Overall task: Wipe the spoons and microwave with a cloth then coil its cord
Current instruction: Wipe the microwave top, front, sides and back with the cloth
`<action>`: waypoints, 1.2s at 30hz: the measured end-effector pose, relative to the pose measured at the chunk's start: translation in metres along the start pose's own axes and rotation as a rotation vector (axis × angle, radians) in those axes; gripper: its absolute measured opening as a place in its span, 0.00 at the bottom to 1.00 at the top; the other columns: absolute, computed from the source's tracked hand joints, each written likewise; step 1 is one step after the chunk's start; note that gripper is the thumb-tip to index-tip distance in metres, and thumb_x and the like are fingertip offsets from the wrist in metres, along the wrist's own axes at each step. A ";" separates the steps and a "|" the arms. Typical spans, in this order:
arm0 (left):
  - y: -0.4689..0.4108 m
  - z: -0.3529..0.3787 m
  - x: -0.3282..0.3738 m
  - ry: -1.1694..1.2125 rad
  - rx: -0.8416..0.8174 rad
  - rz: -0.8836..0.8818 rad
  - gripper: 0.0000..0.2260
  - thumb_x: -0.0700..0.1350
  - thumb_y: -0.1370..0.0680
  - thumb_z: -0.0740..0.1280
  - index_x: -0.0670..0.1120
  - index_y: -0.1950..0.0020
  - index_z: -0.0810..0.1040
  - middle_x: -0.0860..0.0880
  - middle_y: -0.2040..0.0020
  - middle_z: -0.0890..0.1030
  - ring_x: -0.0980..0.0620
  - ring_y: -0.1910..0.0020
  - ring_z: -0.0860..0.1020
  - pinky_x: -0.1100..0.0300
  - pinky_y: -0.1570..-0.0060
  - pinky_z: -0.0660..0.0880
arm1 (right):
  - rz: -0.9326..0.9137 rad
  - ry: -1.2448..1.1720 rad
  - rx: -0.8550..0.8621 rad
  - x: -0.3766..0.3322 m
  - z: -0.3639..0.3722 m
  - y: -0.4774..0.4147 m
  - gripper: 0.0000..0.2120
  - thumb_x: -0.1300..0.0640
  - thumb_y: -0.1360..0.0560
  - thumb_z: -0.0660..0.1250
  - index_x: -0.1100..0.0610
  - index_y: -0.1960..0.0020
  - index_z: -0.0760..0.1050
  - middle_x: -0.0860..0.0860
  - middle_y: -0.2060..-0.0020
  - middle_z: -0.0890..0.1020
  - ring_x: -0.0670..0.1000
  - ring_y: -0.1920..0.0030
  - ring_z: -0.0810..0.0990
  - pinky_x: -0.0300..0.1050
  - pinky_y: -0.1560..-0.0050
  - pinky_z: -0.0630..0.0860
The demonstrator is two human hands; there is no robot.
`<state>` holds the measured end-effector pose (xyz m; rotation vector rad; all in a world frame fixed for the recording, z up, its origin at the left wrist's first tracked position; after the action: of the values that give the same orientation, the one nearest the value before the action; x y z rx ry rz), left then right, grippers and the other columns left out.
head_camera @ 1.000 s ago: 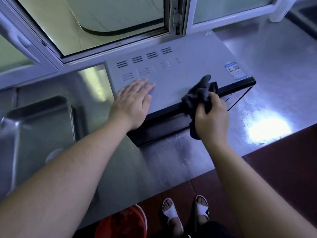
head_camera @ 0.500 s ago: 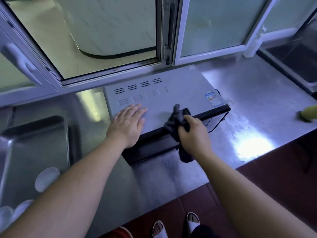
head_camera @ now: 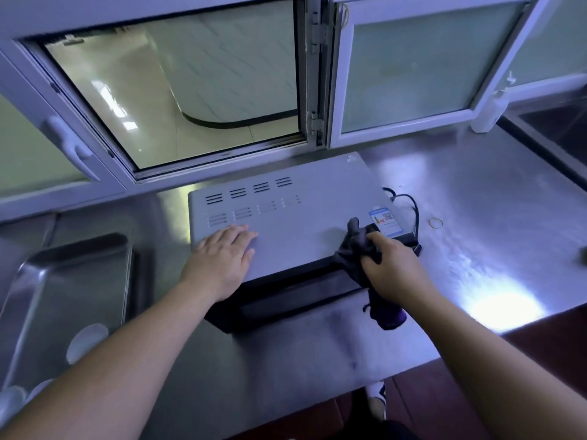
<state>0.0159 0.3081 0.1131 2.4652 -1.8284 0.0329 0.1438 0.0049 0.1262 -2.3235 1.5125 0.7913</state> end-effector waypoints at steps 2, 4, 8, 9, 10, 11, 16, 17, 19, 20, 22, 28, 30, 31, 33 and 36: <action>-0.009 -0.009 0.016 -0.018 0.033 -0.055 0.27 0.61 0.20 0.45 0.54 0.32 0.75 0.52 0.32 0.75 0.46 0.32 0.74 0.46 0.34 0.68 | -0.018 0.066 -0.042 0.013 -0.015 -0.010 0.07 0.55 0.23 0.64 0.49 0.45 0.72 0.51 0.56 0.78 0.56 0.56 0.75 0.47 0.61 0.67; -0.021 -0.014 0.038 -0.039 0.060 -0.091 0.25 0.60 0.20 0.46 0.52 0.38 0.77 0.52 0.38 0.77 0.45 0.38 0.76 0.47 0.38 0.70 | -0.033 0.129 -0.083 0.029 -0.028 -0.019 0.06 0.53 0.23 0.63 0.48 0.45 0.71 0.51 0.56 0.76 0.56 0.58 0.74 0.47 0.62 0.67; -0.050 -0.023 0.092 -0.017 0.065 -0.109 0.24 0.59 0.20 0.47 0.52 0.38 0.77 0.52 0.38 0.78 0.45 0.37 0.76 0.47 0.37 0.70 | -0.034 0.117 -0.196 0.055 -0.051 -0.039 0.06 0.52 0.23 0.62 0.47 0.46 0.69 0.50 0.58 0.77 0.56 0.59 0.76 0.50 0.62 0.72; -0.056 -0.023 0.106 -0.002 0.063 -0.111 0.25 0.59 0.21 0.47 0.52 0.37 0.77 0.51 0.37 0.77 0.45 0.36 0.76 0.47 0.37 0.70 | -0.029 0.083 -0.216 0.061 -0.056 -0.044 0.06 0.52 0.23 0.62 0.47 0.47 0.70 0.49 0.59 0.78 0.56 0.58 0.77 0.50 0.62 0.73; -0.063 -0.023 0.119 0.014 0.063 -0.111 0.25 0.59 0.21 0.47 0.52 0.36 0.77 0.51 0.36 0.77 0.45 0.36 0.75 0.47 0.36 0.70 | -0.021 0.032 -0.228 0.066 -0.062 -0.050 0.06 0.52 0.23 0.63 0.47 0.46 0.70 0.49 0.59 0.80 0.55 0.58 0.78 0.49 0.61 0.74; -0.069 -0.023 0.131 0.027 0.063 -0.111 0.25 0.59 0.21 0.47 0.51 0.35 0.77 0.51 0.36 0.77 0.45 0.35 0.75 0.47 0.36 0.70 | -0.006 -0.032 -0.238 0.072 -0.069 -0.055 0.06 0.51 0.22 0.63 0.46 0.46 0.71 0.48 0.58 0.82 0.54 0.57 0.79 0.48 0.60 0.75; -0.097 -0.016 0.180 0.049 0.053 -0.113 0.17 0.54 0.16 0.58 0.50 0.31 0.75 0.50 0.33 0.75 0.45 0.33 0.73 0.49 0.35 0.69 | 0.146 -0.504 -0.231 0.105 -0.101 -0.082 0.06 0.51 0.22 0.68 0.44 0.46 0.74 0.47 0.55 0.85 0.49 0.56 0.83 0.44 0.59 0.75; -0.102 -0.015 0.188 0.054 0.055 -0.111 0.16 0.54 0.16 0.58 0.50 0.31 0.74 0.51 0.33 0.75 0.45 0.33 0.73 0.49 0.34 0.68 | 0.186 -0.604 -0.216 0.113 -0.106 -0.085 0.06 0.53 0.22 0.68 0.44 0.46 0.75 0.48 0.55 0.86 0.50 0.57 0.84 0.45 0.59 0.76; -0.112 -0.013 0.204 0.069 0.061 -0.115 0.16 0.53 0.16 0.59 0.50 0.31 0.74 0.51 0.32 0.75 0.46 0.33 0.73 0.50 0.35 0.69 | 0.275 -0.797 -0.214 0.130 -0.111 -0.090 0.05 0.55 0.20 0.68 0.46 0.46 0.78 0.51 0.56 0.86 0.52 0.59 0.83 0.46 0.57 0.77; -0.117 -0.011 0.211 0.080 0.060 -0.121 0.16 0.53 0.16 0.59 0.50 0.31 0.74 0.51 0.33 0.75 0.46 0.33 0.73 0.50 0.35 0.69 | 0.324 -0.885 -0.221 0.138 -0.112 -0.092 0.05 0.56 0.20 0.68 0.49 0.45 0.79 0.53 0.56 0.85 0.53 0.60 0.83 0.46 0.57 0.78; -0.125 -0.007 0.223 0.102 0.056 -0.124 0.17 0.53 0.17 0.59 0.49 0.32 0.74 0.50 0.33 0.75 0.46 0.33 0.74 0.49 0.35 0.70 | 0.426 -1.046 -0.237 0.154 -0.112 -0.094 0.06 0.57 0.19 0.67 0.53 0.42 0.79 0.56 0.56 0.84 0.54 0.60 0.82 0.47 0.61 0.79; -0.148 0.004 0.245 0.147 0.031 -0.129 0.20 0.51 0.16 0.61 0.49 0.25 0.70 0.50 0.23 0.68 0.47 0.25 0.67 0.50 0.29 0.65 | 0.528 -1.266 -0.245 0.184 -0.095 -0.090 0.06 0.58 0.18 0.66 0.55 0.42 0.78 0.53 0.58 0.82 0.52 0.62 0.82 0.45 0.70 0.79; -0.155 0.007 0.249 0.160 0.051 -0.146 0.21 0.51 0.16 0.61 0.48 0.24 0.69 0.49 0.22 0.66 0.46 0.24 0.66 0.49 0.28 0.65 | 0.530 -1.272 -0.248 0.190 -0.081 -0.088 0.08 0.57 0.19 0.67 0.55 0.40 0.78 0.56 0.54 0.84 0.55 0.57 0.82 0.48 0.61 0.80; -0.158 0.008 0.252 0.165 0.064 -0.151 0.21 0.51 0.16 0.60 0.48 0.23 0.68 0.49 0.21 0.65 0.45 0.24 0.66 0.48 0.28 0.65 | 0.526 -1.276 -0.249 0.191 -0.074 -0.086 0.08 0.57 0.19 0.67 0.55 0.40 0.78 0.57 0.52 0.84 0.55 0.55 0.82 0.49 0.57 0.79; -0.164 0.010 0.256 0.184 0.082 -0.172 0.22 0.51 0.16 0.60 0.47 0.22 0.68 0.48 0.20 0.64 0.45 0.23 0.65 0.47 0.27 0.64 | 0.515 -1.272 -0.245 0.194 -0.059 -0.082 0.10 0.57 0.19 0.67 0.55 0.38 0.77 0.58 0.49 0.85 0.55 0.51 0.83 0.51 0.50 0.78; -0.172 0.016 0.259 0.217 0.091 -0.207 0.23 0.51 0.16 0.58 0.46 0.21 0.66 0.48 0.19 0.63 0.45 0.21 0.63 0.47 0.26 0.62 | 0.462 -1.225 -0.267 0.198 -0.041 -0.074 0.09 0.57 0.18 0.66 0.52 0.38 0.76 0.59 0.46 0.84 0.60 0.47 0.84 0.56 0.44 0.78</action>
<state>0.2553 0.1096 0.1048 2.5796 -1.5115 0.3635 0.2848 -0.1347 0.0415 -1.0329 1.2946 2.0794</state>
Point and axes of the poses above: each hand's wrist, its own y-axis away from the middle knuckle, its own z-axis out of the palm, x = y × z, the point moved 4 cm from there along -y, towards the middle knuckle
